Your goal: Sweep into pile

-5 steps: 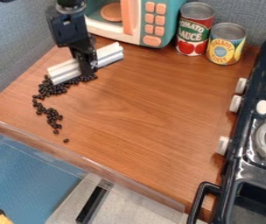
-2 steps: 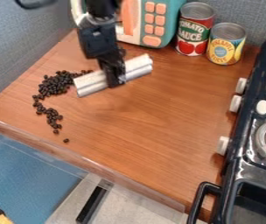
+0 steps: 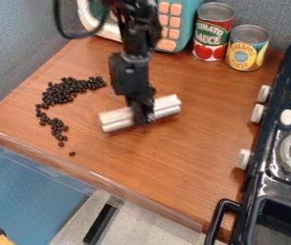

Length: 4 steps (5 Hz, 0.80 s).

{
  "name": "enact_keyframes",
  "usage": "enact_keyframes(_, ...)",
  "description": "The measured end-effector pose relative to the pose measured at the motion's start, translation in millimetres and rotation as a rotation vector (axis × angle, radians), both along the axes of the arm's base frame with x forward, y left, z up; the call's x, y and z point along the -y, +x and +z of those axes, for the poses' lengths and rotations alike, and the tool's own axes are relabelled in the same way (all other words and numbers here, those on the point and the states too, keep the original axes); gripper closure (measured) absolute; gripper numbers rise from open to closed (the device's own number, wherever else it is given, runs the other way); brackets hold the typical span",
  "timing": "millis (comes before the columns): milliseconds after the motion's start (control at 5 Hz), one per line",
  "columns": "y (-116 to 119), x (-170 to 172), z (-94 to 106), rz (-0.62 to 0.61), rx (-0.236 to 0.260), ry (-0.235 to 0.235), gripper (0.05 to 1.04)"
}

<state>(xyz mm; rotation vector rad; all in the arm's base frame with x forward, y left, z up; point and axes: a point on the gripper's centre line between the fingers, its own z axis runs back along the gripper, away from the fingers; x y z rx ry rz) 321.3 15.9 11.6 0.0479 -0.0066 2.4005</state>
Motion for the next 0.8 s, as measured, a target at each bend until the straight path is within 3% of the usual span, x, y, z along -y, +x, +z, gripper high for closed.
enact_keyframes(200,5.4,1.6,-4.9,-0.017,-0.008,0.017,0.689)
enact_keyframes(400,2.0,5.2,-7.6,-0.031,-0.034,0.032,0.623)
enact_keyframes(600,-10.4,11.3,-5.7,-0.063,-0.09,0.035,0.319)
enact_keyframes(800,-26.3,13.9,3.0,-0.074,-0.197,0.017,0.082)
